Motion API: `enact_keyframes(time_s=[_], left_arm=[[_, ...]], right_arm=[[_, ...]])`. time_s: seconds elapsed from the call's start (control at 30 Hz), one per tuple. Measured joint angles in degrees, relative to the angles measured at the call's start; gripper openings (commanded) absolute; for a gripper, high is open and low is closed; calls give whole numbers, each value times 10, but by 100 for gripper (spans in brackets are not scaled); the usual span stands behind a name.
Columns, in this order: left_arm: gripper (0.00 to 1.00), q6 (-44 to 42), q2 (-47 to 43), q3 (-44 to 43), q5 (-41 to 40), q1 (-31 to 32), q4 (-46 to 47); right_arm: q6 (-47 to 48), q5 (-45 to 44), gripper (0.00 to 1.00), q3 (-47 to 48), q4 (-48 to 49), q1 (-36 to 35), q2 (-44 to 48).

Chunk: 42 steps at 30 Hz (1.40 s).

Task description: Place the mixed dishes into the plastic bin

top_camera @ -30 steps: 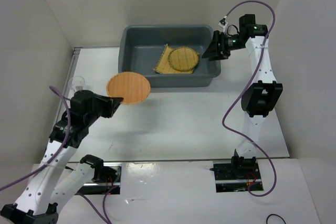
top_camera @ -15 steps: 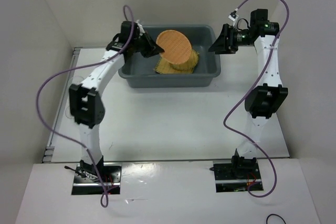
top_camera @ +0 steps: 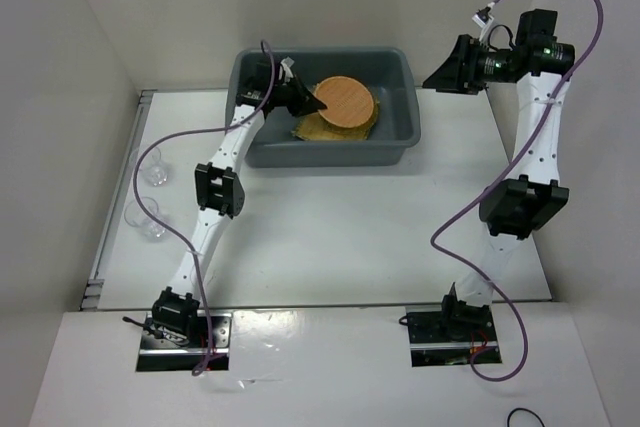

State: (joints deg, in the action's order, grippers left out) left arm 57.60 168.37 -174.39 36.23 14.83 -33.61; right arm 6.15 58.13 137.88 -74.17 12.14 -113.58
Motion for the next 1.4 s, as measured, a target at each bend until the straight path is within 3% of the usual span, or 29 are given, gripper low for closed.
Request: enact_keyframes(time_s=[0.33,0.37,0.4,0.5,0.53,0.6,0.63,0.67,0.8,0.93,1.13,1.23,1.4], left_arm=[[0,67,68,-20,16,0,20],[6,73,69,-20,17,1,24],[29,77,69,-20,18,1,29],[46,92,70,-22,28,1,48],[61,96,70,-24,31,1,54],[72,92,70,-28,38,1,55],[76,86,70,-30,38,1,52],[88,78,68,-31,38,1,47],[93,19,41,-30,22,1,-23],[100,-79,-53,-28,-58,1,-138],[100,-196,-309,-23,-231,-16,-296],[100,-216,-473,140,-326,-40,-318],[100,-213,-589,370,-455,-105,-333]], right_arm=[[5,-3,76,0,0,0,7],[6,-4,76,0,0,0,7],[7,-5,76,-1,0,0,7],[9,-5,84,-3,0,0,7],[9,-5,86,-5,0,0,7],[10,-5,98,-7,-1,0,7],[10,-4,98,-9,0,0,7],[11,-3,98,-12,0,0,8],[10,12,98,-35,0,0,16],[11,11,98,-44,0,-4,21],[41,-127,98,-9,0,-103,29],[51,-166,98,11,0,-174,31],[60,-195,98,14,0,-195,40]])
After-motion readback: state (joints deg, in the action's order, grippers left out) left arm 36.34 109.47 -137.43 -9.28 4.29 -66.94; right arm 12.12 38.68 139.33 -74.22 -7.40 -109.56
